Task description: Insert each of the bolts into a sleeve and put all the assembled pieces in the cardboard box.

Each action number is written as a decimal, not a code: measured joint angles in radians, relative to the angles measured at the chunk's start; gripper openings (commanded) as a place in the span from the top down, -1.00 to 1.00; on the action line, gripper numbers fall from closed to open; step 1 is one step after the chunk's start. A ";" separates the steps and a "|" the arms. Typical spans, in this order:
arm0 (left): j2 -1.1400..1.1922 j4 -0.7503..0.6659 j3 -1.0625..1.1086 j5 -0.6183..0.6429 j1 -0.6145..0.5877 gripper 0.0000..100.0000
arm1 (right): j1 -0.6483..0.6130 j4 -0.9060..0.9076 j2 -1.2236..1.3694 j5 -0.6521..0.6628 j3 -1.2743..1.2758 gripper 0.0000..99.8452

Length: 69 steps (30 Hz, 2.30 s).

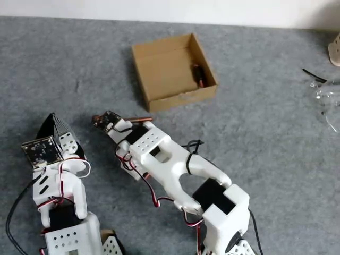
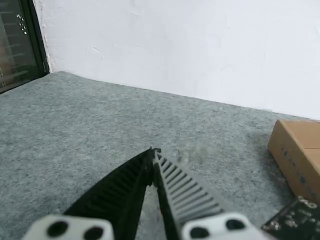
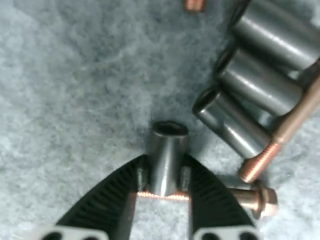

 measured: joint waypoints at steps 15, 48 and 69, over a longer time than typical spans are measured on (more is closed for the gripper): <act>0.000 0.000 0.000 0.000 0.000 0.99 | 0.107 0.026 -0.103 0.000 0.006 0.99; 0.000 0.035 0.000 -0.094 0.181 0.98 | 0.451 -0.146 -1.470 0.000 0.856 0.99; 0.000 0.060 0.000 -0.199 0.256 0.98 | 0.575 -0.112 -2.087 0.000 1.289 0.99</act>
